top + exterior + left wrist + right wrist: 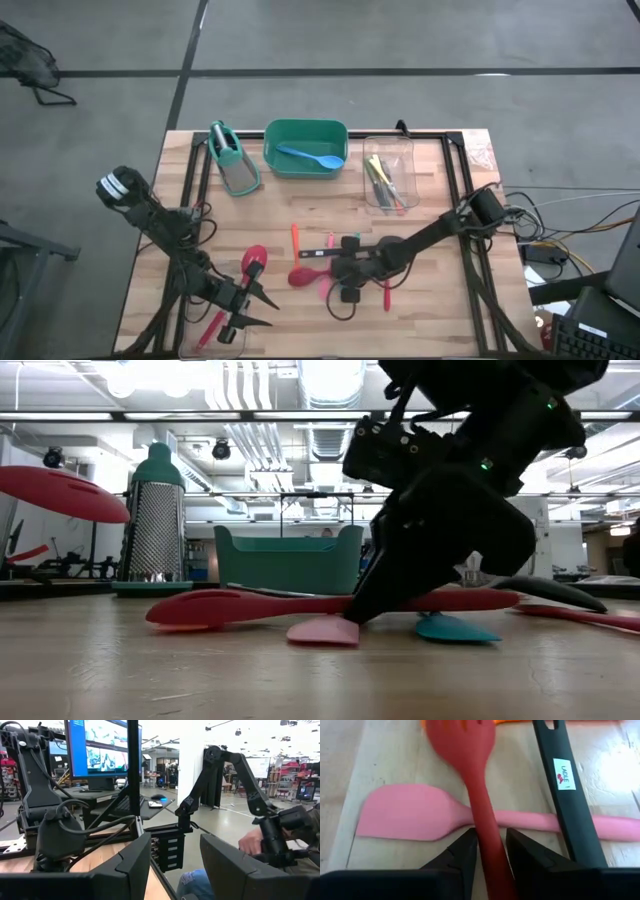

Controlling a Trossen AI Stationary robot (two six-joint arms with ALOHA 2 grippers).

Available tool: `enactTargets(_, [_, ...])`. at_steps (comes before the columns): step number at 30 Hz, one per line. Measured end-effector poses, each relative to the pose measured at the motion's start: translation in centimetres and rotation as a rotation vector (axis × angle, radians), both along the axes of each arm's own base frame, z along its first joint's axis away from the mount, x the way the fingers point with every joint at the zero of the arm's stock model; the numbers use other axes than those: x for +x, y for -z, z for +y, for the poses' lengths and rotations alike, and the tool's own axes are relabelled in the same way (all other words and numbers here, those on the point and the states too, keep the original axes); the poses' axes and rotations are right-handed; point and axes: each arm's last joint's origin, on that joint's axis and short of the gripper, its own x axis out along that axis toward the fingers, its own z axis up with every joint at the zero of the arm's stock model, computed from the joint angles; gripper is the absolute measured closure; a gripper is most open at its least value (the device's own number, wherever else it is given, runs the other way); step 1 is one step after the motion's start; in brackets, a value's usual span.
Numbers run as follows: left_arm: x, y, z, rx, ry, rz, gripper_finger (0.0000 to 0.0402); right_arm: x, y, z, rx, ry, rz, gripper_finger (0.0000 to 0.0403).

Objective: Pick & Place Kitchen Items
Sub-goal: Put the red slotted spoon into the bottom transparent bin

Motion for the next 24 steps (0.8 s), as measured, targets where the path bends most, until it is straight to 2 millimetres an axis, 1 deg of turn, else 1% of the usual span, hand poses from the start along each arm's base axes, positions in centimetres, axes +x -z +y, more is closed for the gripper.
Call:
enactTargets(5, [0.0, 0.1, 0.0, 0.012, 0.000, 0.006, 0.0225, -0.1, -2.0, 0.0, 0.002, -0.002, 0.027, 0.0355])
enactTargets(9, [0.1, 0.3, 0.0, 0.052, -0.019, 0.011, 0.0225, 0.0, -4.6, 0.1, 0.019, 0.001, -0.051, 0.0355])
enactTargets(14, [0.2, 0.5, 0.2, 0.058, -0.085, 0.034, 0.0225, -0.5, -6.4, 0.2, -0.042, 0.060, -0.127, 0.0355])
enactTargets(17, [0.3, 0.5, 0.4, 0.054, -0.141, 0.044, 0.0225, -0.7, -8.1, 0.5, -0.106, 0.146, -0.222, 0.0355])
enactTargets(20, [0.4, 0.5, 0.6, 0.063, -0.190, 0.047, 0.0225, -1.1, -9.4, 1.0, -0.192, 0.244, -0.305, 0.0355])
enactTargets(24, [0.6, 0.6, 1.1, 0.063, -0.288, 0.060, 0.0225, -1.4, -11.2, 2.4, -0.295, 0.351, -0.447, 0.0353])
